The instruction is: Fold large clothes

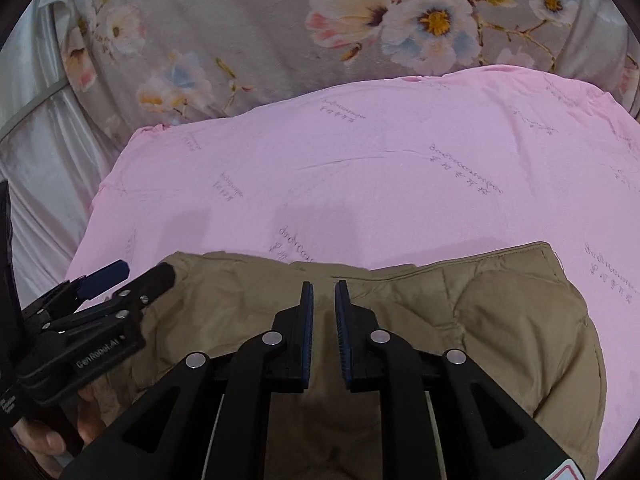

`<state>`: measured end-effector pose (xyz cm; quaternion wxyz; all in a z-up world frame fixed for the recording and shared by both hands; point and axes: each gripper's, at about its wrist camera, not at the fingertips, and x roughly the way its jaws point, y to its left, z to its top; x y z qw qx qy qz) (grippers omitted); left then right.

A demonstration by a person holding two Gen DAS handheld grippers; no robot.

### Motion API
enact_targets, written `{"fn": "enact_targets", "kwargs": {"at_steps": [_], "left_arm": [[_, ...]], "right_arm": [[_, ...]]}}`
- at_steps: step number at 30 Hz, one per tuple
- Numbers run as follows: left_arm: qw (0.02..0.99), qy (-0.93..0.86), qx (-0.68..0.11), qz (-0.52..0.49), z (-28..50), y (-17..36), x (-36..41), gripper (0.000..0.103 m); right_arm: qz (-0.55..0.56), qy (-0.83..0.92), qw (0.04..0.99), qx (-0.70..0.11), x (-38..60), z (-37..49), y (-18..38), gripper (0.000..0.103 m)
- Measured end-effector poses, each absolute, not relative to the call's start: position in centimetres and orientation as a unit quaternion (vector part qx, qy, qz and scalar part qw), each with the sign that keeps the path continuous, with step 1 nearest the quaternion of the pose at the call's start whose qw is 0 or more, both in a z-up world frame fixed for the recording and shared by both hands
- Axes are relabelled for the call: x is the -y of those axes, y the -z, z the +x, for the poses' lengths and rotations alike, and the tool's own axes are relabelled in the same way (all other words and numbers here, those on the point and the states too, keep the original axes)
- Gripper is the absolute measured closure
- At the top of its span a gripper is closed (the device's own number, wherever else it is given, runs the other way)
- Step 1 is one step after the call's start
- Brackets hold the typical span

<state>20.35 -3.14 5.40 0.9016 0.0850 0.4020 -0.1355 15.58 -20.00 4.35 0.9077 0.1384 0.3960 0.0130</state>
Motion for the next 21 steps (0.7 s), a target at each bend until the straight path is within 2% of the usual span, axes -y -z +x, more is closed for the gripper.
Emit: {"fn": "enact_targets", "kwargs": {"at_steps": [3, 7, 21], "left_arm": [[0.897, 0.116, -0.412, 0.11, 20.1, -3.6, 5.0, 0.033], [0.894, 0.098, -0.424, 0.107, 20.8, -1.3, 5.1, 0.033], [0.903, 0.085, -0.408, 0.102, 20.7, 0.7, 5.4, 0.03]], "right_arm": [[0.102, -0.005, 0.908, -0.406, 18.2, 15.7, -3.1, 0.09], [0.108, -0.005, 0.901, -0.42, 18.1, 16.2, -0.5, 0.09], [0.127, -0.013, 0.904, -0.408, 18.2, 16.3, 1.5, 0.092]]}}
